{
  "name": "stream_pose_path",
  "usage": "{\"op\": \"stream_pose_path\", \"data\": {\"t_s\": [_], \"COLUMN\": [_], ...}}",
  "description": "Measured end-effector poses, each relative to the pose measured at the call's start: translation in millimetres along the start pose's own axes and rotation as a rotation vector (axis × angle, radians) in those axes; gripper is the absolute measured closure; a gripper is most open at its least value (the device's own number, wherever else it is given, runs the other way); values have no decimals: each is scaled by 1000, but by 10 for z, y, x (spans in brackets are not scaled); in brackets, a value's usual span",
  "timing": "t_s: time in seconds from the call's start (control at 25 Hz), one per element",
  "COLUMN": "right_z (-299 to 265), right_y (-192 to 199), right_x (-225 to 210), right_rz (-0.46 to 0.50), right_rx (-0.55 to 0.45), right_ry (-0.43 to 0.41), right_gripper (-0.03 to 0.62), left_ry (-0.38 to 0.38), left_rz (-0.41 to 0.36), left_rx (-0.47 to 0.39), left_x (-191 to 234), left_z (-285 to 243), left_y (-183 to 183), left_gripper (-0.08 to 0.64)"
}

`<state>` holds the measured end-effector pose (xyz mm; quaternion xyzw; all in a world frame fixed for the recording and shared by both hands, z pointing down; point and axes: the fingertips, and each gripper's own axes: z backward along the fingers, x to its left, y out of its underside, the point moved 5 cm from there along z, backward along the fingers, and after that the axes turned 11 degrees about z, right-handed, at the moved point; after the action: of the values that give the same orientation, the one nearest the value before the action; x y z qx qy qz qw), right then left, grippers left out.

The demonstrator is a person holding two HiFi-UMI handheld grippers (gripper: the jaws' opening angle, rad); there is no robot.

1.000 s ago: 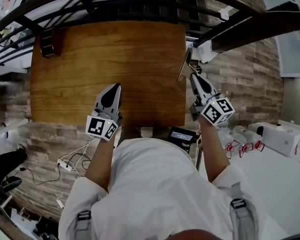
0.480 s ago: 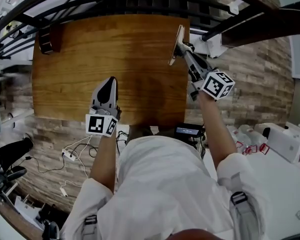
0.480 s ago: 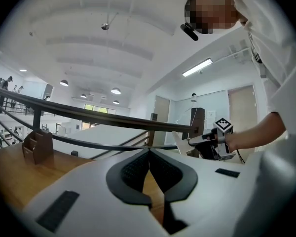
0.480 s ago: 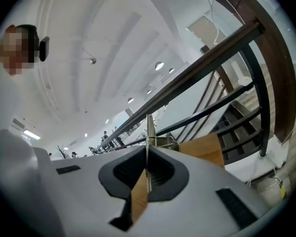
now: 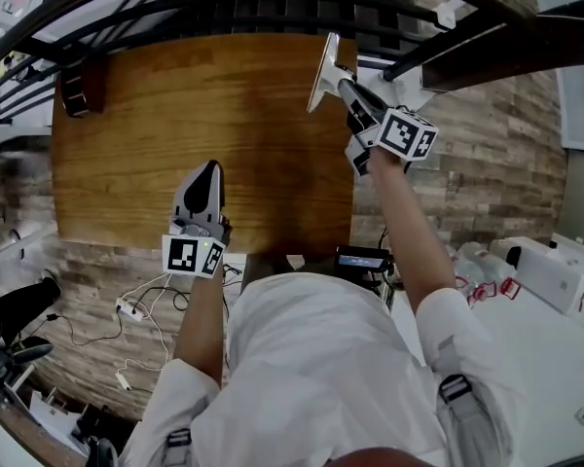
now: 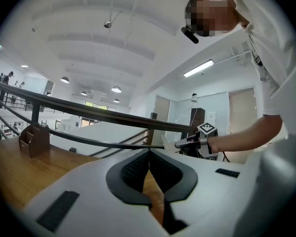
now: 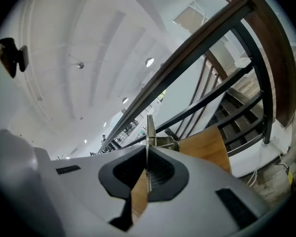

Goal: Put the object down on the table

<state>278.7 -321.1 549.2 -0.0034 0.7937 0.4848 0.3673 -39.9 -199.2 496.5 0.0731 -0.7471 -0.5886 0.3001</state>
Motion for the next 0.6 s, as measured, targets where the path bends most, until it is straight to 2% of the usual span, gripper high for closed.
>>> {"op": "stream_pose_path", "data": {"t_s": [0.24, 0.6], "right_z": [-211, -512], "right_y": [81, 339], "right_x": [-368, -779], "right_rz": [-145, -226], "right_rx": [56, 217], "right_ry": [26, 69], "right_gripper": [568, 568], "left_ry": [6, 43], "left_rz": [11, 46], "left_rx": [26, 63], "left_x": [-13, -19], "left_z": [-31, -123], "left_y": [97, 167], "left_gripper": [541, 541]}}
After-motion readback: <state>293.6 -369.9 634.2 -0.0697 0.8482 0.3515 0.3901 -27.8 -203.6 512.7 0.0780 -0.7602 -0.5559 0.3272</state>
